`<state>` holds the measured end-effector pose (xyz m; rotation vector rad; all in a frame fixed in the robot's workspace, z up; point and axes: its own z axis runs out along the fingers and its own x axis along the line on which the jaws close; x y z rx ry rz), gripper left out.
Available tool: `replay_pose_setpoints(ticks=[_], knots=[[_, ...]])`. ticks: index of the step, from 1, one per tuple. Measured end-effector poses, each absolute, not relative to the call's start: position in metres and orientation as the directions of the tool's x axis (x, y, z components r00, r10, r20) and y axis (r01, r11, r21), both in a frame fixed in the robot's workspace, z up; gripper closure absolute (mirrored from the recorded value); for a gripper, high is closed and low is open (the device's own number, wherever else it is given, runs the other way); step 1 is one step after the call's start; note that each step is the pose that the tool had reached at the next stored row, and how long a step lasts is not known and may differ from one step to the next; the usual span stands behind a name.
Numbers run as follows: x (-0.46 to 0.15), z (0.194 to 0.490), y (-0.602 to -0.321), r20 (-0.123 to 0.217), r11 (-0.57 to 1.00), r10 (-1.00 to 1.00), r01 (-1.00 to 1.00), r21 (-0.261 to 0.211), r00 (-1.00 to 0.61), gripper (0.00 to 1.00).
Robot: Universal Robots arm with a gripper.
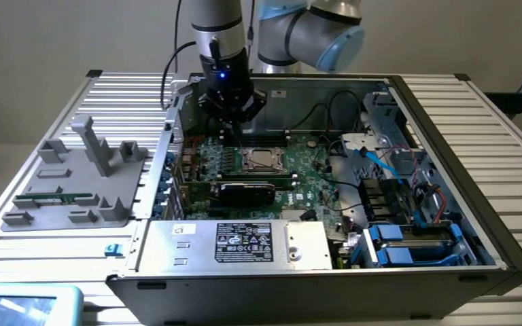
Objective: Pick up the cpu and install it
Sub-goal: 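Close the cpu cover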
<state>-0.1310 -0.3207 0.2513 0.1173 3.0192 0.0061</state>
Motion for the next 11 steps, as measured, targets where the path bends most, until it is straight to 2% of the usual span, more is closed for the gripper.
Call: replay_pose_setpoints(ticks=[6,11], knots=[[-0.131,0.251,-0.335,-0.119,0.997,0.077,0.077,0.009,-0.990,0.91],[-0.132,0.251,-0.337,-0.119,0.999,0.038,0.037,0.009,-0.992,0.91]])
